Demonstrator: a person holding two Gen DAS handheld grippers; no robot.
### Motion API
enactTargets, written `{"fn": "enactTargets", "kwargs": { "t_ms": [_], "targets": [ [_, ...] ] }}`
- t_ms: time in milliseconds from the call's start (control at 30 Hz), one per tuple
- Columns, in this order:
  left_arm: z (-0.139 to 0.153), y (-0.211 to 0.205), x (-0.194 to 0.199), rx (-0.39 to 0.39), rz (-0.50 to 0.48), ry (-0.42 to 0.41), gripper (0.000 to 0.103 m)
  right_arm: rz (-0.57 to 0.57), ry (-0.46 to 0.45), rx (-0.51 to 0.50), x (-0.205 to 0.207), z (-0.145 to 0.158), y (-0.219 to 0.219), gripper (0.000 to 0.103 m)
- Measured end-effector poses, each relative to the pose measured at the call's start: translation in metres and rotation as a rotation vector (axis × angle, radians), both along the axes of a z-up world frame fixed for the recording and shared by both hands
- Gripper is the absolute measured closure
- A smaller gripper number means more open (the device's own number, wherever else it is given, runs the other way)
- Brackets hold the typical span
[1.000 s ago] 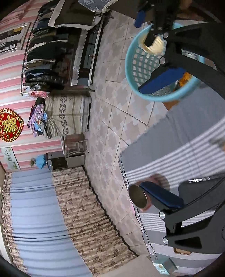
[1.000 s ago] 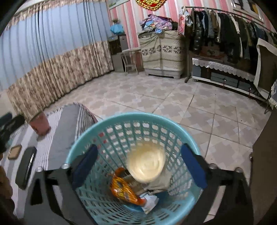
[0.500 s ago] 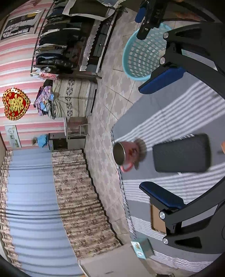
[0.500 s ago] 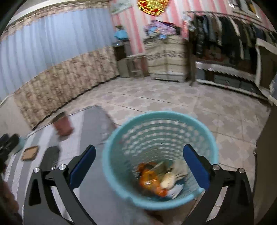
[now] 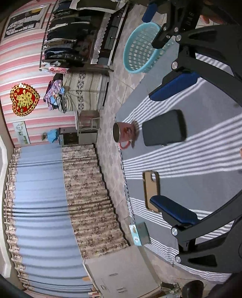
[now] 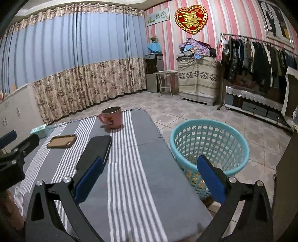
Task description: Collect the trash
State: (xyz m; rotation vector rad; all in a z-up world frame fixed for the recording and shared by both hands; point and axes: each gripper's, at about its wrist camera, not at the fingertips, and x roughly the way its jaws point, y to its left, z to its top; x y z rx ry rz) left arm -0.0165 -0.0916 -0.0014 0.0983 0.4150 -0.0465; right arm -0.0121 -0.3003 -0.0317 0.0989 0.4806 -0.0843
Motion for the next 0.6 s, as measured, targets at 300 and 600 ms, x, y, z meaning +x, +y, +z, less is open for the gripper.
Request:
{"fn": "enactTargets", "kwargs": {
  "t_ms": [300,600],
  "targets": [
    [-0.011,0.014,-0.018,-0.042,-0.008,0.027,0.005,-0.026,-0.051,-0.063,-0.032,0.002,0.013,0.004],
    [-0.008,0.016,-0.024,-0.042,0.002,0.000,0.005,-0.023,-0.076,-0.065,-0.034,0.005,0.013,0.004]
  ]
}}
